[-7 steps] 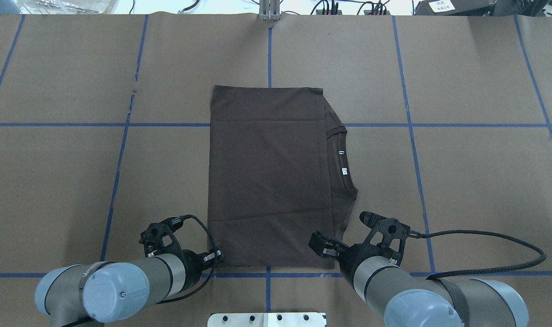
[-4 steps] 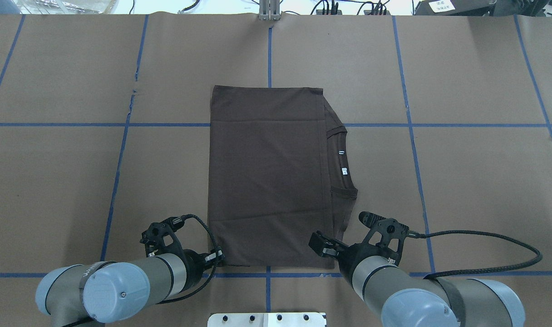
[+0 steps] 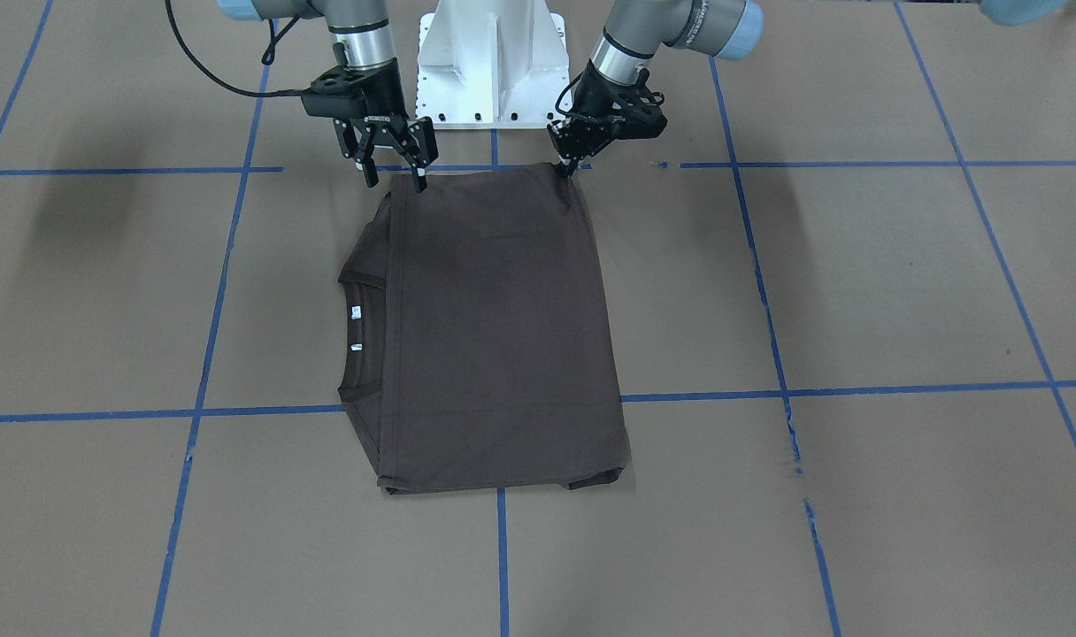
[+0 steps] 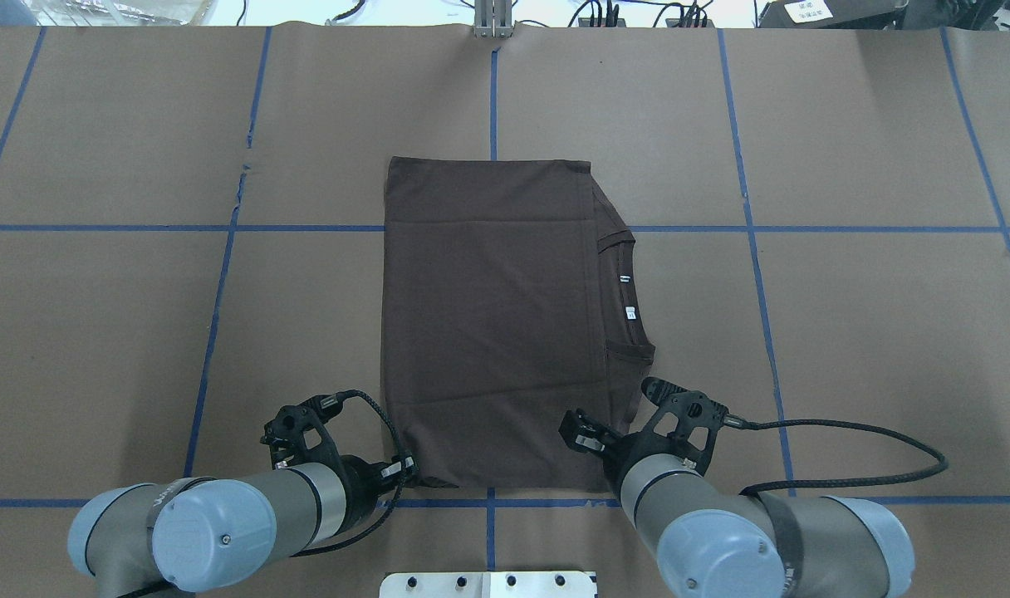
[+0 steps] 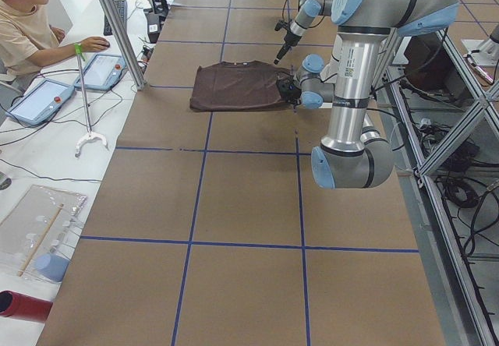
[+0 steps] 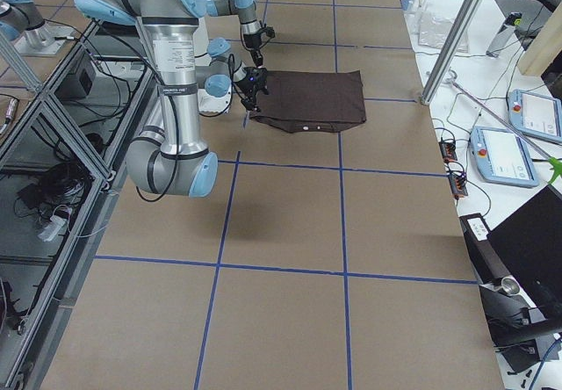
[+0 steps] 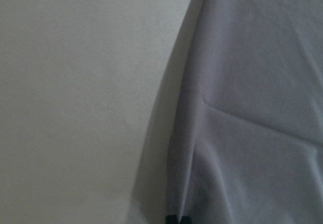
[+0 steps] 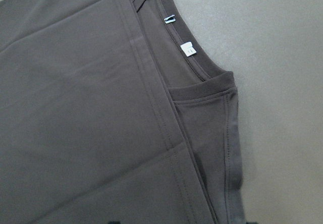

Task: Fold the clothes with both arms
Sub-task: 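Close both grippers on the shirt edge nearest the robot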

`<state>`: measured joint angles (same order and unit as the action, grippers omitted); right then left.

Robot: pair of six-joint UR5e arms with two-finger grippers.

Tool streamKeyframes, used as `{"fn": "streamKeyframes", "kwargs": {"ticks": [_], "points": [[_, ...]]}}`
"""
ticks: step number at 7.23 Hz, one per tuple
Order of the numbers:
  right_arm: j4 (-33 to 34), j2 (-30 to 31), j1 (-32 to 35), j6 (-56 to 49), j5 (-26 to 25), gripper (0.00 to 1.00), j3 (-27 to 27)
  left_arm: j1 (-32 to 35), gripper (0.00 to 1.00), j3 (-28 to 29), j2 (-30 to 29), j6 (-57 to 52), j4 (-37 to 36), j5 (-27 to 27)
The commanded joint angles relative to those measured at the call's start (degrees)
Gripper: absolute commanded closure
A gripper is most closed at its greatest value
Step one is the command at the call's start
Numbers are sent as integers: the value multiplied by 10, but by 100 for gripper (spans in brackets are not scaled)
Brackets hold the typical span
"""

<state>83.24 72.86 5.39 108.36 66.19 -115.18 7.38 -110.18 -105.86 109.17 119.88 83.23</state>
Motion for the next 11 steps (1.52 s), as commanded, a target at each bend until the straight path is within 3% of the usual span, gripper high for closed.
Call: {"fn": "streamKeyframes", "kwargs": {"ticks": [1,9,11], "points": [[59,-31,5,2,3,22,32,0,100,0,-2,1,0,0],[67,-33,1,3,4,23,57,0,100,-1,-1,1,0,0],[63,-33,-4,14,4,43,58,0,100,-1,-2,1,0,0]]}}
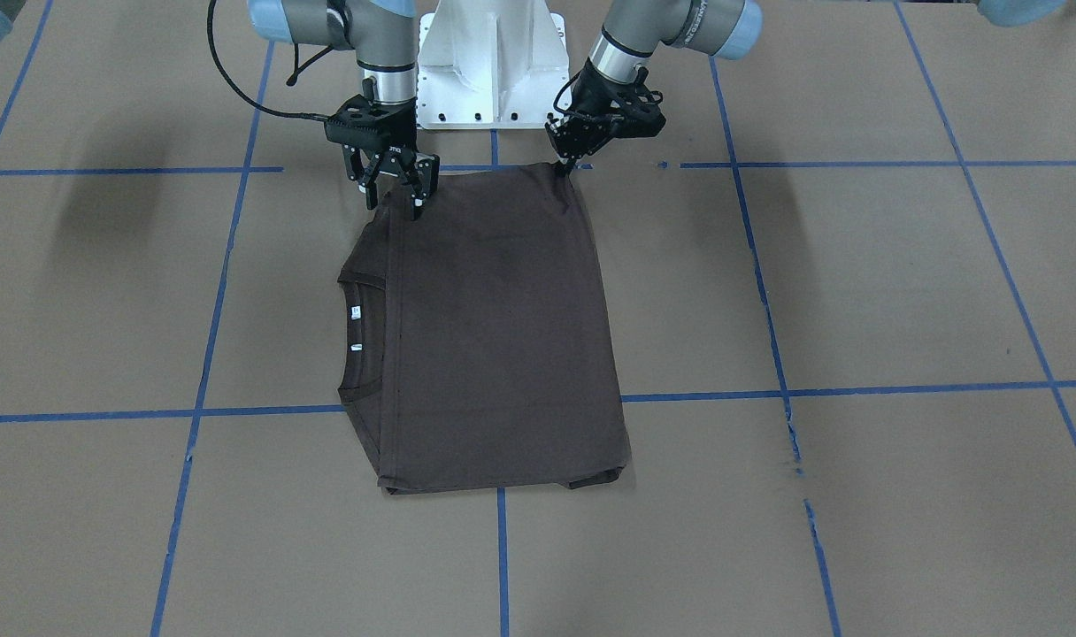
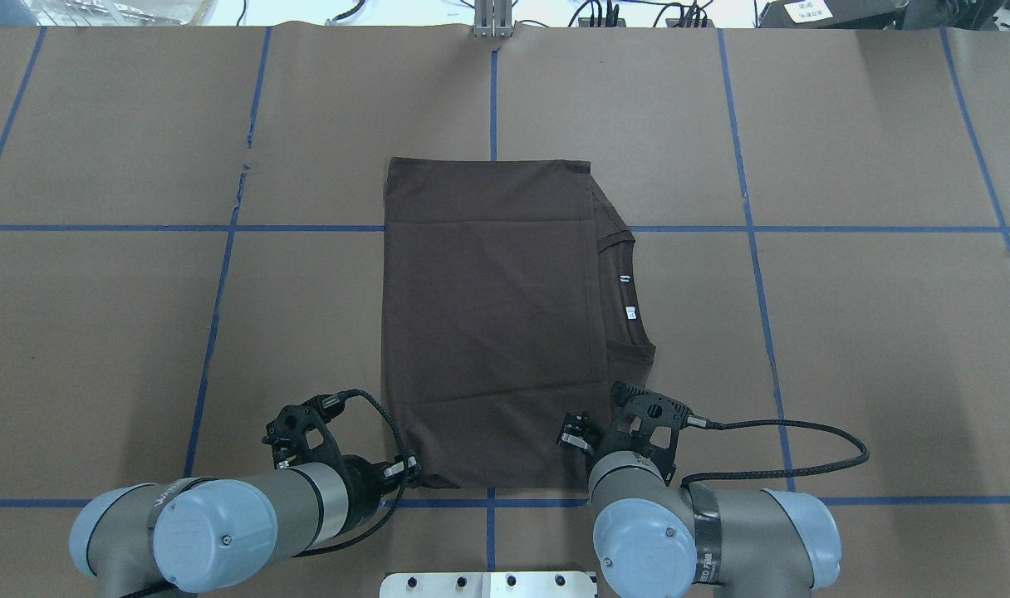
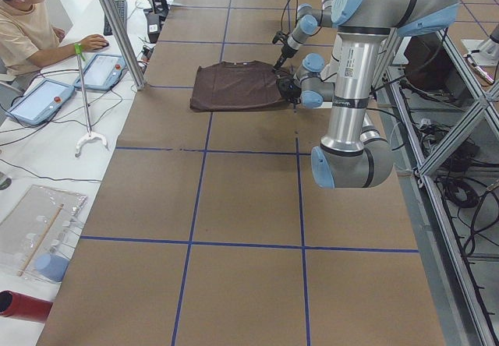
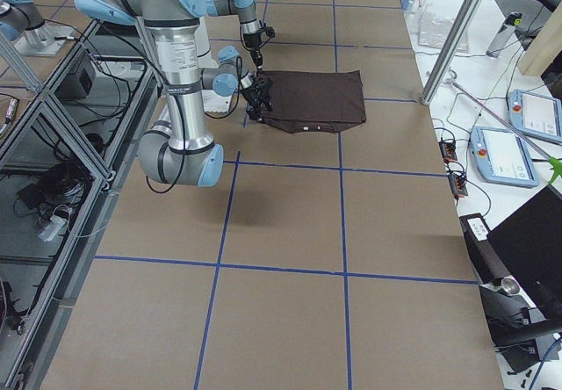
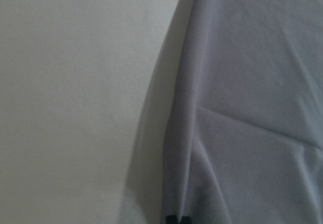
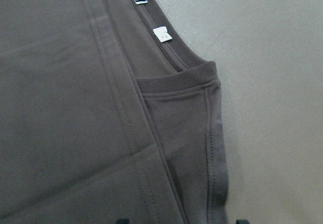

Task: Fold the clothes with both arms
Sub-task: 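Close both grippers on the shirt edge nearest the robot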

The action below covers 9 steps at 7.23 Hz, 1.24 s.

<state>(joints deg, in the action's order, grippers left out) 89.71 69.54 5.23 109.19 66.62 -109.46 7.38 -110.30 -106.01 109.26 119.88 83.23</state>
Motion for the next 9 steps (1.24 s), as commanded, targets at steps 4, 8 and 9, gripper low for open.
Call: {"fn": "streamKeyframes", "kwargs": {"ticks": [4,8,9], "points": [[-2,1,-5,6,-1,70,0,0,100,0,0,0,0,0],[-2,-1,-3,7,-1,100,-4,0,100,0,-1,0,0,0],[-2,-1,-2,6,-1,100,-12,1,100,-2,-2,-2,0,2]]}}
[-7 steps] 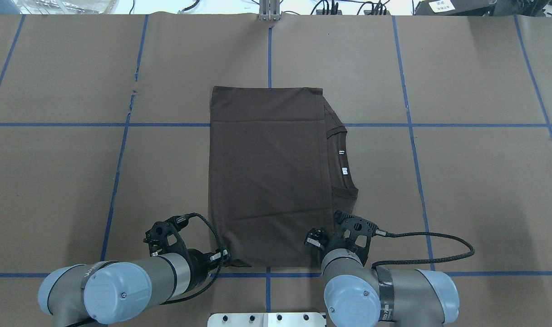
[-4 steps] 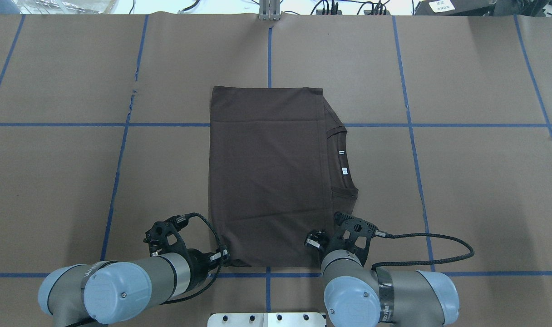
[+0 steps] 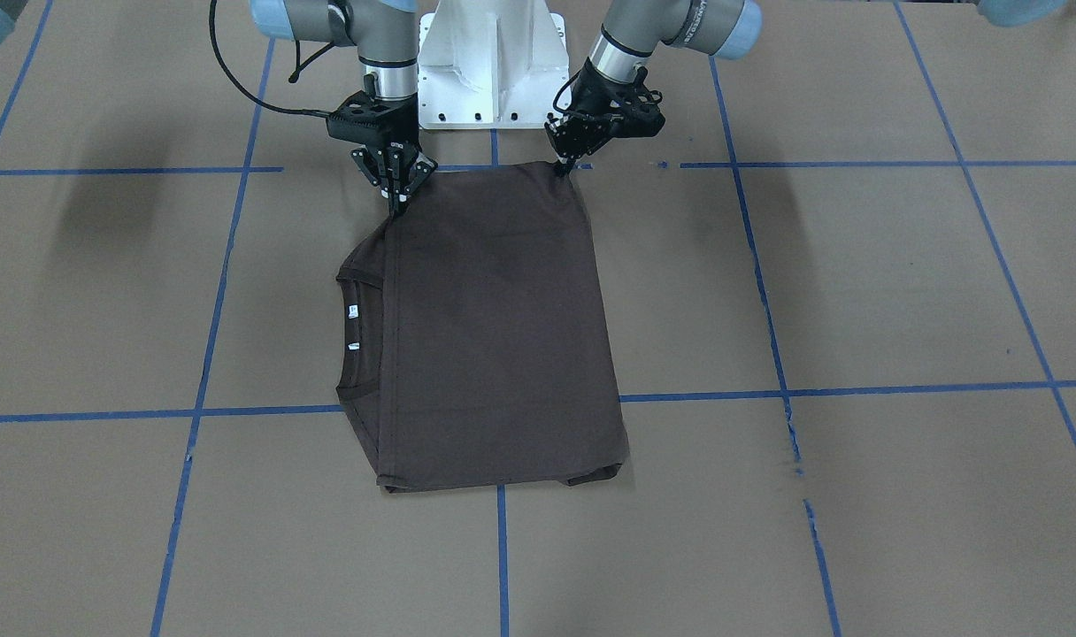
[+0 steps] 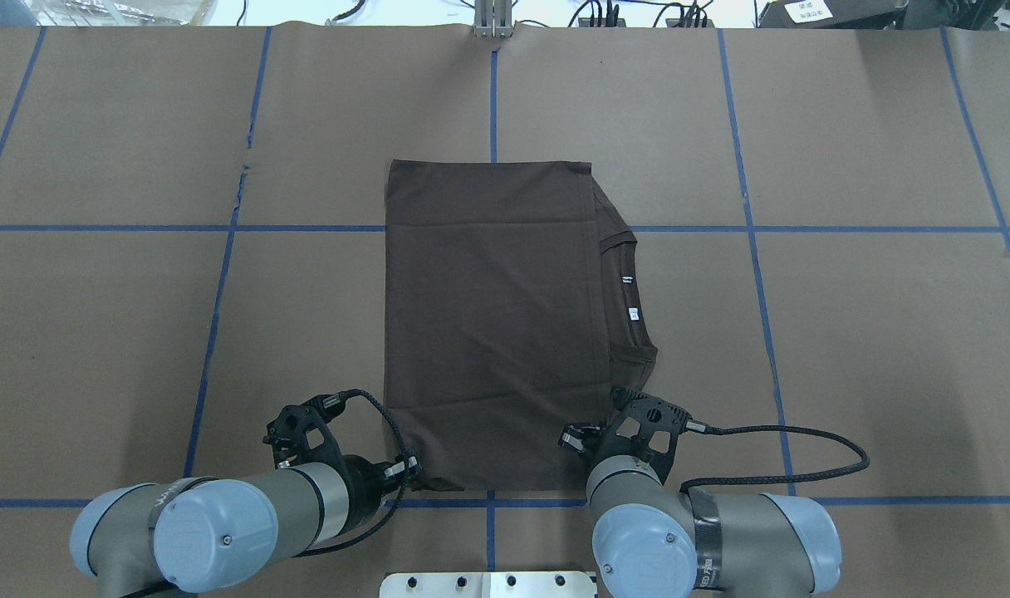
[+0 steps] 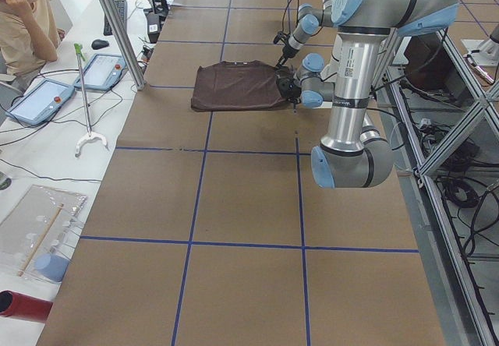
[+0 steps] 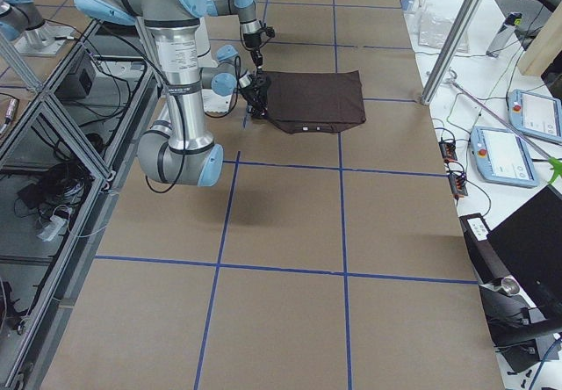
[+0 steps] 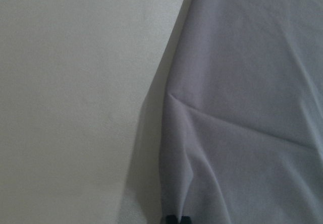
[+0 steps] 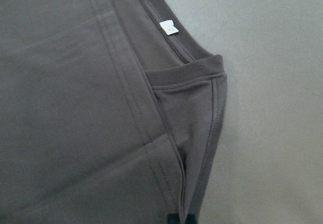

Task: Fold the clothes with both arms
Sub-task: 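Close both grippers on the shirt edge nearest the robot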

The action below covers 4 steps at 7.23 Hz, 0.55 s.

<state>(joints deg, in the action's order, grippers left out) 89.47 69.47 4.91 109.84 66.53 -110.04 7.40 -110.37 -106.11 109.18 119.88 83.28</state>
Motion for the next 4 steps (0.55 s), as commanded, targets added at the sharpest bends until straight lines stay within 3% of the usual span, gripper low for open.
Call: {"fn": "streamKeyframes", "kwargs": {"ticks": [1,3,4], "points": [[7,1,3,-2,1,100,-40,3,100,-43,8,-9,-14,9],[81,3,3,9,8,100,-123,3,100,-164,6,-9,-144,30],[168,2,-11,25,31,100,-200,3,100,-236,1,-8,-230,32]]}}
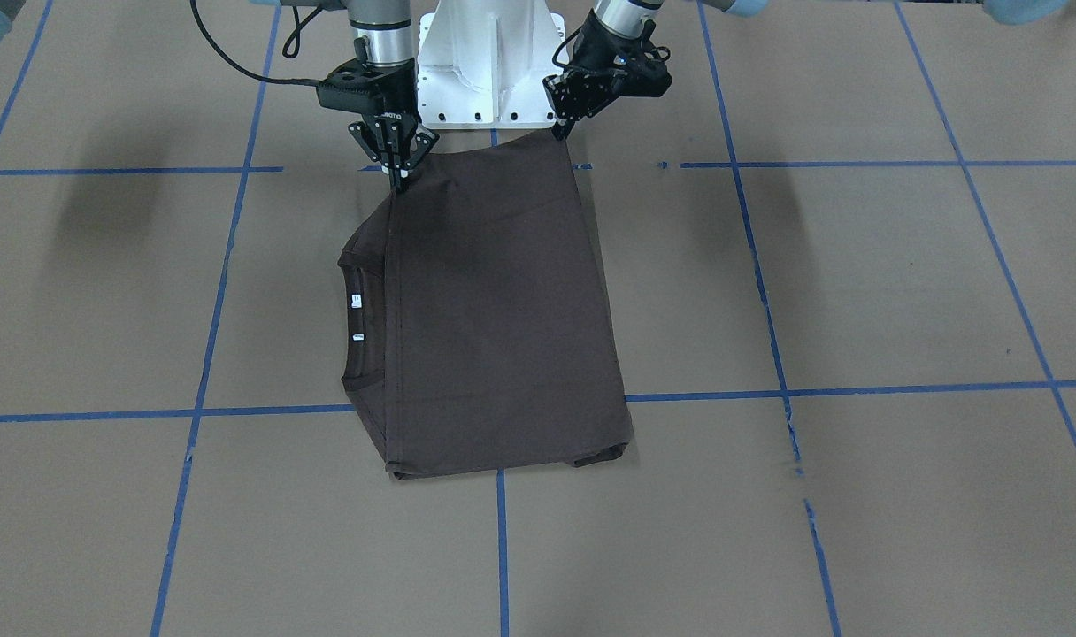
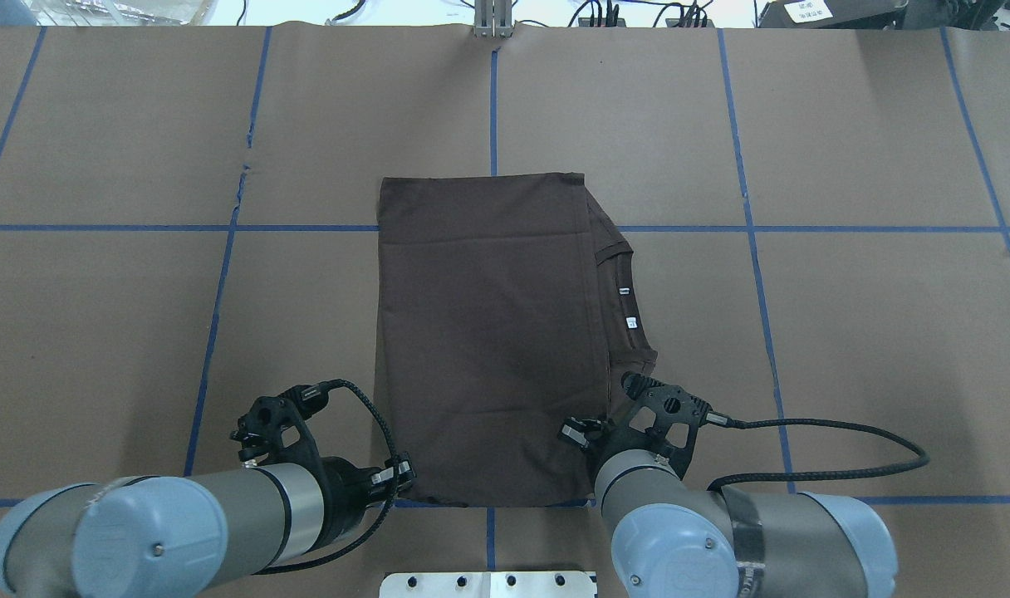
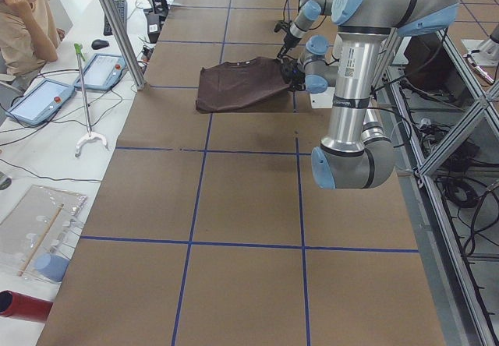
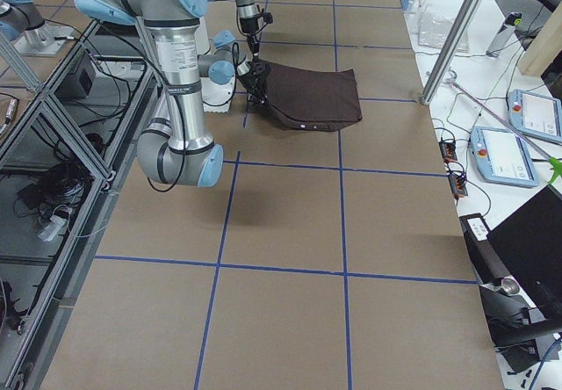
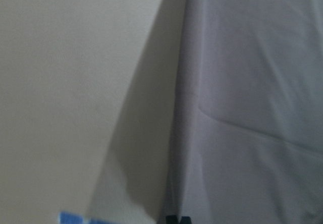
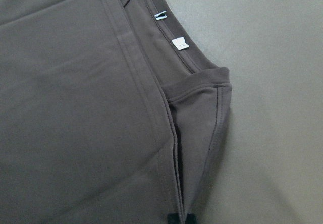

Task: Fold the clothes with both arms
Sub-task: 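Lift the near edge with both grippers and fold it away from the robot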

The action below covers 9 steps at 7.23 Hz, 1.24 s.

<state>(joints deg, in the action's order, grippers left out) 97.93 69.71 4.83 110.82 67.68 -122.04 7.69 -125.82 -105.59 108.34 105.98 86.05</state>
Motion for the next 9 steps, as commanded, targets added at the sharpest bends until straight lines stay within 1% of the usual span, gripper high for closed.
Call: {"fn": "streamKeyframes", "kwargs": {"ticks": [1,2,3,4,5,6,7,8,9], "points": [[147,0,-24,19,24,100,-146,-2,100,-143,-7,1,-163,31],[154,-1,-29,19,24,100,-141,-2,100,-144,-13,-1,-177,37],[151,-19,-28,19,23,100,-113,1,100,-116,-22,-21,-177,36],[150,-54,10,13,25,100,-69,38,100,-78,-51,-78,-177,36],[140,-72,50,-8,38,100,-43,83,100,-33,-77,-121,-176,39],[93,-81,92,-39,67,100,-7,127,100,7,-96,-164,-172,51],[49,-90,129,-56,91,100,38,162,100,35,-107,-198,-170,66],[12,-110,159,-67,95,100,93,192,100,62,-109,-222,-157,66],[-11,-129,181,-82,108,100,141,213,100,105,-110,-234,-121,66]]}}
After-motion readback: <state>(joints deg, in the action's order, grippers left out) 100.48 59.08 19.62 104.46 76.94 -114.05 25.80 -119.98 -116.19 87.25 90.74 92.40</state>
